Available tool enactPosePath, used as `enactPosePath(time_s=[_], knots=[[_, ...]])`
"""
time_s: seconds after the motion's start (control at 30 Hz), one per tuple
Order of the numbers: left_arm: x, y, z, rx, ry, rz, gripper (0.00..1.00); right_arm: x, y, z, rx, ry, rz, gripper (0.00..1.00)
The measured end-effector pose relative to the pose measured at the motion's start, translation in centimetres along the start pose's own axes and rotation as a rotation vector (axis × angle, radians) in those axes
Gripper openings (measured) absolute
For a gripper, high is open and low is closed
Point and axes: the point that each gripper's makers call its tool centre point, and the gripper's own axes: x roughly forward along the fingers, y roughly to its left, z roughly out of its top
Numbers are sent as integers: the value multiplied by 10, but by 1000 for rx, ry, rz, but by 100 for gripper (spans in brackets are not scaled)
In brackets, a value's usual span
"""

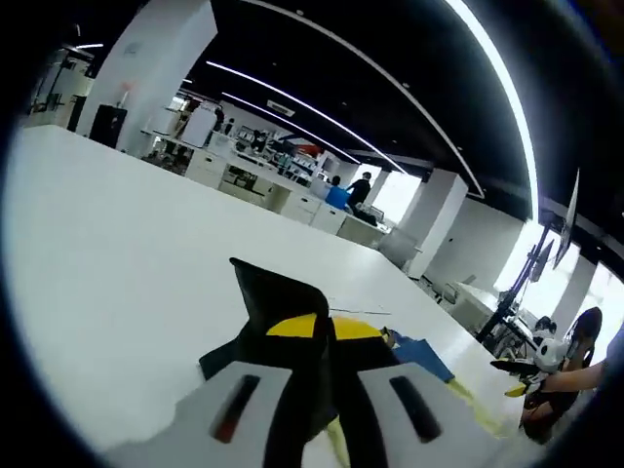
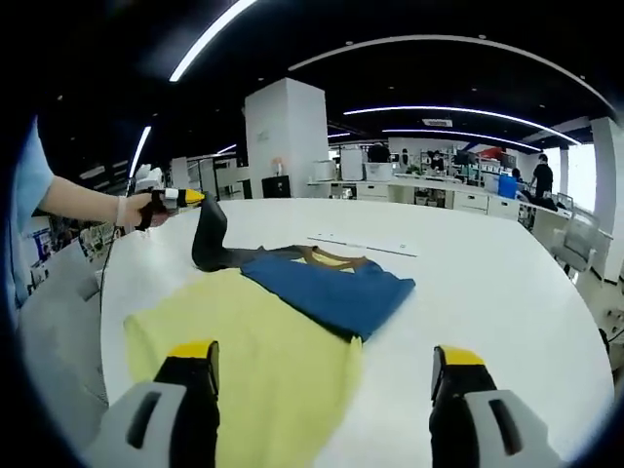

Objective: Fold the garment on the visible template until the final outline fits inside the template.

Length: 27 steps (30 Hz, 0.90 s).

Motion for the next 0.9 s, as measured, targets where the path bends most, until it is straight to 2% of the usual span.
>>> enactPosePath(time_s=[0.17,0.4,0.53,0.6,0.9], knots=[[37,-41,-10,-5,21,-92,0,-5,-8,-2,17,-8,-13,90],[78,-88,-24,-38,24,-177,0,-11,-15,-7,34,-9,-27,90],[96,-116,-39,-17,46,-215,0,-13,-18,-13,36,2,-33,89],[105,-131,-45,-48,46,-251,0,-13,-21,-15,51,2,-37,89],[135,-167,-93,-7,133,-309,0,-8,-20,-24,76,2,-41,89]])
